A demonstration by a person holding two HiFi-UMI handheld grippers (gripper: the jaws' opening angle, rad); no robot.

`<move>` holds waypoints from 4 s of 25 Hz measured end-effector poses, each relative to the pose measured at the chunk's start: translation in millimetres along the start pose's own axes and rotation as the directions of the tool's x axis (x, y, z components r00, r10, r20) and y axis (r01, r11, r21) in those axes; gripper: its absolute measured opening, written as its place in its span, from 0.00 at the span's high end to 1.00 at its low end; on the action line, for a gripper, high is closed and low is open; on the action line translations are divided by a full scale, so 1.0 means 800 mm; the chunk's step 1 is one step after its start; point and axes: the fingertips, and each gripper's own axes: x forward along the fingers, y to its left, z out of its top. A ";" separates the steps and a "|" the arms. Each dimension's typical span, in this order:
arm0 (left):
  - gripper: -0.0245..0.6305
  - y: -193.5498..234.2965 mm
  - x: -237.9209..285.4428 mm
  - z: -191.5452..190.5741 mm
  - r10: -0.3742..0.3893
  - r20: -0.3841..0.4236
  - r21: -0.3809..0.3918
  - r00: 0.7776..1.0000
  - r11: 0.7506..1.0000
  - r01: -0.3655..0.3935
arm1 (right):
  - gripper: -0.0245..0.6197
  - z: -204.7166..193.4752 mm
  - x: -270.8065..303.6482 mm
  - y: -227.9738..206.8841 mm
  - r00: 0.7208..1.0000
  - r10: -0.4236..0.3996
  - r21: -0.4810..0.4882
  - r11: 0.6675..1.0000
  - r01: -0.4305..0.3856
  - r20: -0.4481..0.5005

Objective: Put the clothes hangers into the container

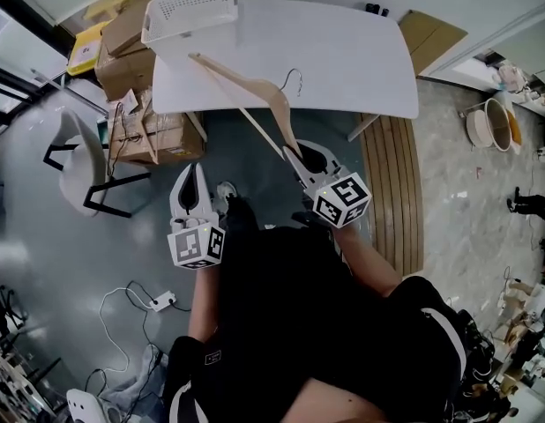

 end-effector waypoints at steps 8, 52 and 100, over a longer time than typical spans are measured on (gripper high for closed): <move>0.95 0.070 0.069 0.015 -0.020 -0.007 -0.032 1.000 0.999 0.020 | 0.87 0.019 0.084 -0.005 1.000 -0.023 0.001 1.000 0.023 -0.018; 0.95 0.228 0.317 0.053 -0.001 -0.013 -0.053 1.000 0.999 0.001 | 0.87 0.112 0.365 -0.111 1.000 0.021 -0.003 1.000 -0.021 -0.012; 0.95 0.268 0.466 0.055 0.041 -0.065 -0.044 0.997 0.998 -0.044 | 0.87 0.116 0.494 -0.221 0.985 0.091 0.003 0.996 -0.092 -0.146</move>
